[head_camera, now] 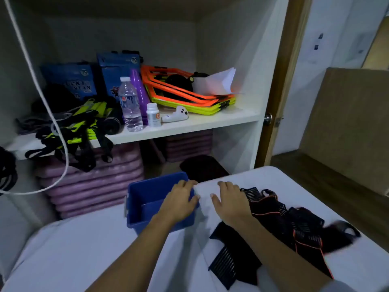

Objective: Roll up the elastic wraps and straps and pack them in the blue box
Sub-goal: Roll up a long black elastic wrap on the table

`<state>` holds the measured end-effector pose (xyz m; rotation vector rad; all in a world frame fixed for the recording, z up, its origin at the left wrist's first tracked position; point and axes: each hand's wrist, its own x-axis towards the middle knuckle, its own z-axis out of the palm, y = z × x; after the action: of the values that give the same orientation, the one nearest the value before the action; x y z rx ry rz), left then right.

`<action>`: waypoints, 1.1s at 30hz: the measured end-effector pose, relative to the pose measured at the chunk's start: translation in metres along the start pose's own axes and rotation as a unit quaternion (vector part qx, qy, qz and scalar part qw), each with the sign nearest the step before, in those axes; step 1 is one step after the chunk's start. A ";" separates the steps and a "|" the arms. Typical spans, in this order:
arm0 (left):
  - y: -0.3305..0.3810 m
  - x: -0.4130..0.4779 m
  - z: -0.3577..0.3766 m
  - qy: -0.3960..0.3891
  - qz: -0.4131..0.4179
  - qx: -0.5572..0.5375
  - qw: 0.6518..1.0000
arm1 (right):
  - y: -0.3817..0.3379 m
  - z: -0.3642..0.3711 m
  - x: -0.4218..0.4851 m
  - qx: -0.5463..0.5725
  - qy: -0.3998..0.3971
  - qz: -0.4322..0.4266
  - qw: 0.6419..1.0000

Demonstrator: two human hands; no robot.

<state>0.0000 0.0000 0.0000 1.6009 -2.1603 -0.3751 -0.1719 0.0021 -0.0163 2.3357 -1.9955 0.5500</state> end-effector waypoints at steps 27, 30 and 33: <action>0.040 0.006 0.180 -0.075 -0.127 -0.041 0.988 | 0.126 0.087 -0.057 0.097 -0.171 0.116 0.974; 0.036 0.015 0.185 -0.084 -0.137 -0.060 0.985 | 0.123 0.097 -0.054 0.108 -0.177 0.103 0.973; 0.033 0.016 0.189 -0.102 -0.146 -0.114 0.977 | 0.119 0.106 -0.055 0.129 -0.177 0.094 0.971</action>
<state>-0.1238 -0.0121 -0.1470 1.8124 -1.9329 -0.8803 -0.2664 0.0071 -0.1556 2.5617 -2.4557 0.4477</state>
